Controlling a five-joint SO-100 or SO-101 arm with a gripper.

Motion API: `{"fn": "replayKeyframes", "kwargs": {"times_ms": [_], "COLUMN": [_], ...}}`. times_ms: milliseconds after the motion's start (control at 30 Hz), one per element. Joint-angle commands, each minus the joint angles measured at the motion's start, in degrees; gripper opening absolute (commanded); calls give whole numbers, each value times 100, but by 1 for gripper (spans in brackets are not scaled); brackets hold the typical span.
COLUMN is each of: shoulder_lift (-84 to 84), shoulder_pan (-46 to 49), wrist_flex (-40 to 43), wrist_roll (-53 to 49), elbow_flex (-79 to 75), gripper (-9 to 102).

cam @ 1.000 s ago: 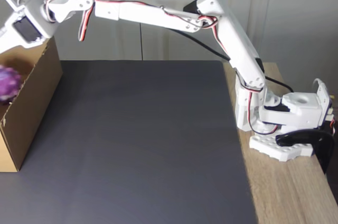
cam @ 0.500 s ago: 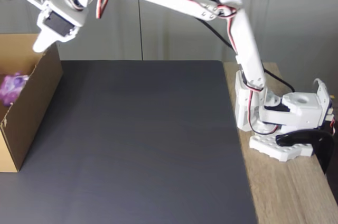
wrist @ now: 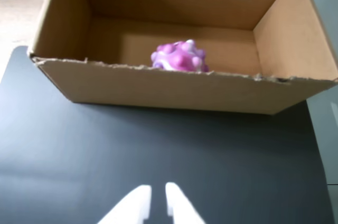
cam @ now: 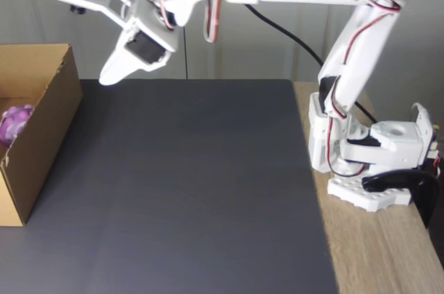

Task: Grasp a ball and put it in the box.

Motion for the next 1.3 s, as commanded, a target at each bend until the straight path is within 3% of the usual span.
{"fn": "replayKeyframes", "kwargs": {"times_ms": [0, 367, 800, 1000, 1167, 1267], "shoulder_lift": [659, 2461, 4263, 5150, 6891, 6970], "shoulder_pan": [-62, 97, -18, -26, -44, -18], "wrist_flex": [-598, -1608, -1512, -1028, 44, 422], "wrist_roll": [-44, -18, -44, -70, -105, -149], "elbow_flex": [642, 3516, 5423, 5950, 6636, 6662], "gripper": [7, 9, 9, 9, 9, 9]}}
